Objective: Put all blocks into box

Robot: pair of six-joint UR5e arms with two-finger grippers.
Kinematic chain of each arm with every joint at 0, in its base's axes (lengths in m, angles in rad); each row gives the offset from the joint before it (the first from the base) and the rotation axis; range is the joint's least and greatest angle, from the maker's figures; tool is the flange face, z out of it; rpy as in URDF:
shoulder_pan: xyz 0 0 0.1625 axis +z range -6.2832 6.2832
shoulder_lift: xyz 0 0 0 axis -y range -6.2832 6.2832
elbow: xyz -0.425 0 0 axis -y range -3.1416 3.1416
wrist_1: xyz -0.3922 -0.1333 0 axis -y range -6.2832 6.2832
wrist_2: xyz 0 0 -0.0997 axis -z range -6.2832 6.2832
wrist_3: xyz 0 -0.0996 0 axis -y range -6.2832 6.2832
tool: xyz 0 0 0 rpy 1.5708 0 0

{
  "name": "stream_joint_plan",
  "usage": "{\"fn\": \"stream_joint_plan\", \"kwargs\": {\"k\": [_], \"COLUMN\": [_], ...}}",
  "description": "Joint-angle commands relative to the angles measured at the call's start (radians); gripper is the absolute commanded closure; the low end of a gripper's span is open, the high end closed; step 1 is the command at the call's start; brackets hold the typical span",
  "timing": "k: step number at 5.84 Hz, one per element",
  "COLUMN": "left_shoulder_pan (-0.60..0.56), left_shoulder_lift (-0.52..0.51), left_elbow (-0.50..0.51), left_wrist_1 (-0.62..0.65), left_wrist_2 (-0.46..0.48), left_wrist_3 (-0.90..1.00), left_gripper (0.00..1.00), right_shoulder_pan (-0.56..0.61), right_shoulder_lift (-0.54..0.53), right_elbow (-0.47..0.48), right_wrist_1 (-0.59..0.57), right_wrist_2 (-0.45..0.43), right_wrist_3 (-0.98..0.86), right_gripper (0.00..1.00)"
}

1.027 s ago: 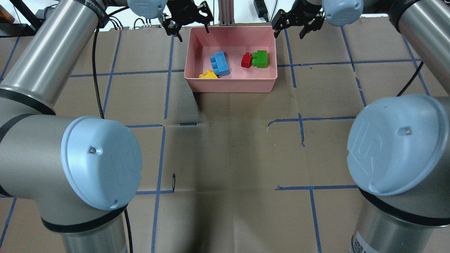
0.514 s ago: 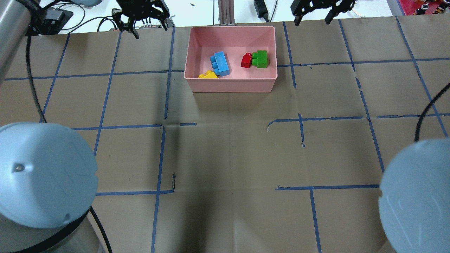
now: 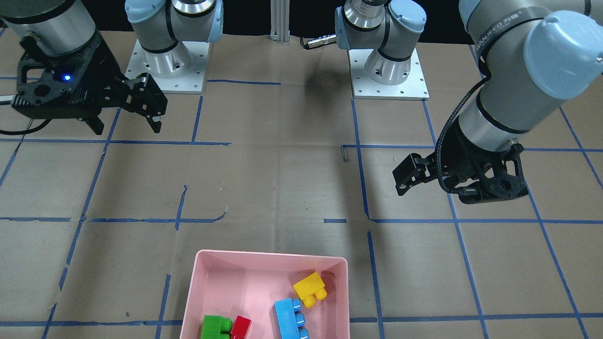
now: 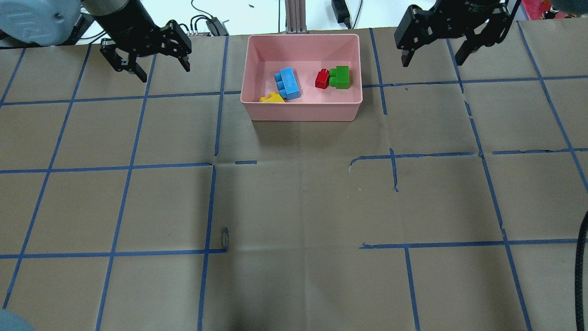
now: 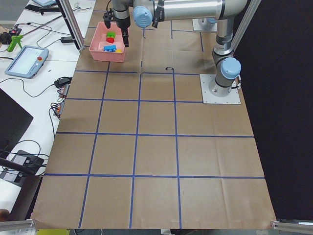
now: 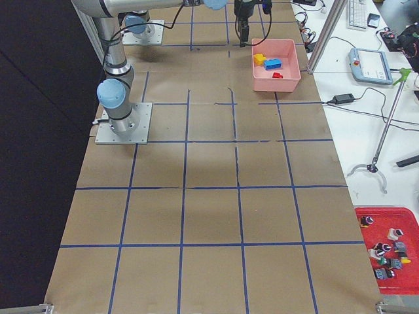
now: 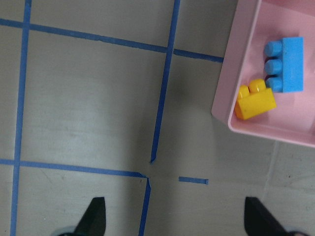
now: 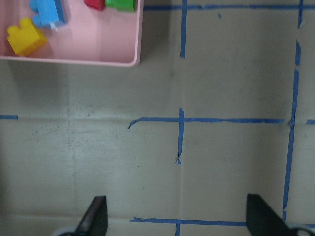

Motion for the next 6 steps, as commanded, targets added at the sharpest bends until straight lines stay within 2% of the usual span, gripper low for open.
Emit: {"fn": "stream_joint_plan", "kwargs": {"k": [1,3,4,6], "left_shoulder_pan": [-0.017,-0.047,-0.058,-0.057], "left_shoulder_lift": [0.138,0.155,0.155,0.154], "left_elbow": [-0.143,-0.176,-0.182,-0.179], "left_wrist_1": [-0.014,-0.011,-0.005,0.004], "left_wrist_2": [0.022,0.051,0.1,0.105], "left_wrist_3": [0.005,-0.001,-0.004,0.005], "left_gripper": [0.0,0.0,0.0,0.0], "right_shoulder_pan": [0.005,0.005,0.005,0.005], "right_shoulder_lift": [-0.051,-0.047,-0.047,-0.044], "right_elbow": [0.156,0.164,0.162,0.162], "right_wrist_1": [-0.106,-0.109,-0.11,-0.11], "right_wrist_2": [-0.017,-0.013,-0.013,-0.014], "right_wrist_3": [0.023,0.025,0.025,0.025], "right_gripper": [0.0,0.0,0.0,0.0]}}
